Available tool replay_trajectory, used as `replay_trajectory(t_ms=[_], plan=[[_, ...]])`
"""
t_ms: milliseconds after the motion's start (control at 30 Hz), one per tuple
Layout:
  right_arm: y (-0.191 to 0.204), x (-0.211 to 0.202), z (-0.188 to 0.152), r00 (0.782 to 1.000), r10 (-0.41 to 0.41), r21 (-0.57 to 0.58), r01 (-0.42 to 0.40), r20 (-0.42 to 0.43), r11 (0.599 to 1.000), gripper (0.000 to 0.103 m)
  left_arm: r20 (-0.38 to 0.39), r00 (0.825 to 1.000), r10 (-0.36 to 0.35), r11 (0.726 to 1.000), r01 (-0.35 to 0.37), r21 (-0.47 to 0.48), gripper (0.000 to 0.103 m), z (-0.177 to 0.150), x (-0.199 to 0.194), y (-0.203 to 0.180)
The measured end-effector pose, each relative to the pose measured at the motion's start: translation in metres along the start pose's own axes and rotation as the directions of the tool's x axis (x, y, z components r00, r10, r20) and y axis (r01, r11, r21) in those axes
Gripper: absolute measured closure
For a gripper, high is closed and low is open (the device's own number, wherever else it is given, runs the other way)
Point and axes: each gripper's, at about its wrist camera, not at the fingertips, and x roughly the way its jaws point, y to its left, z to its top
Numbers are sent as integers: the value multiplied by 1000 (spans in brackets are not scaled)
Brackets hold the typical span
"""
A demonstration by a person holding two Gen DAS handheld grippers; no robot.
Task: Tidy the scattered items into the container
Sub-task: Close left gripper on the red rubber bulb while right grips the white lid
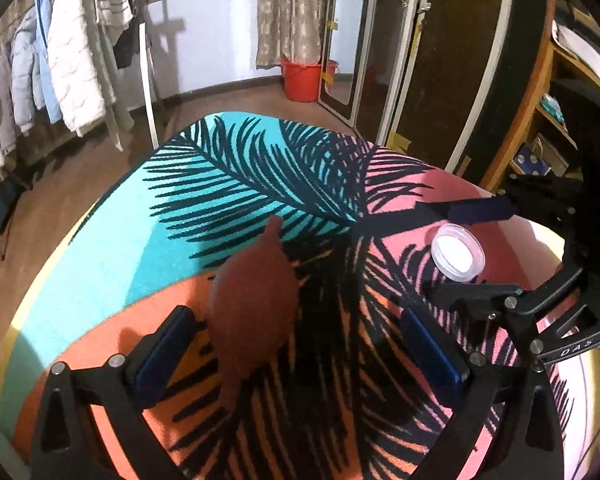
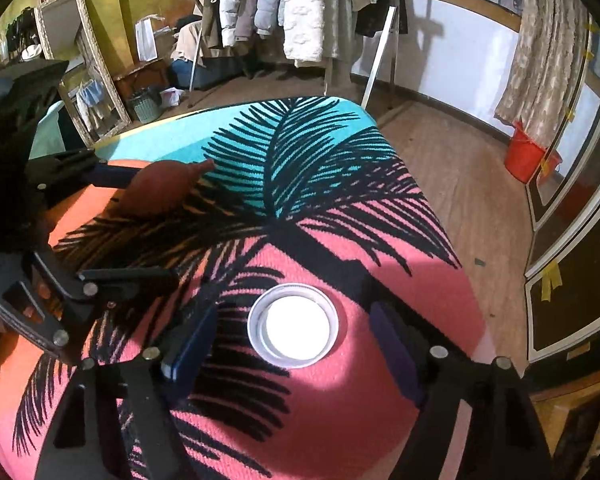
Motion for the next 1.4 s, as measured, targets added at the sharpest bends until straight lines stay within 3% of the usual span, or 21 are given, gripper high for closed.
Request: replay_trajectory(t_ms=[167, 333, 500, 667, 733, 1400], plan=[[0, 0, 2, 1000, -4, -7, 4, 1, 1000, 39, -21, 999, 32, 999, -32, 23, 1, 3, 6, -2], [-2, -2, 2, 1000, 0, -10, 0, 2, 1000, 56, -11, 999, 52, 998, -52, 25, 12, 5, 5, -5], [-1, -3, 1, 1000, 4, -18, -4, 3, 1000, 59, -6, 999, 54, 998, -54, 22, 24, 8, 6, -6], [-1, -4, 0, 1000, 9, -18, -9, 8, 1000, 60, -1, 998, 59, 998, -59, 12, 51, 9, 4, -2], [0, -4, -1, 1000, 14, -23, -14, 13, 1000, 60, 0, 998, 61, 998, -61, 9, 55, 9, 4, 0], [3, -13, -5, 999, 14, -50, -12, 33, 999, 60, -6, 997, 76, 996, -76, 40, 60, 8, 3, -4]])
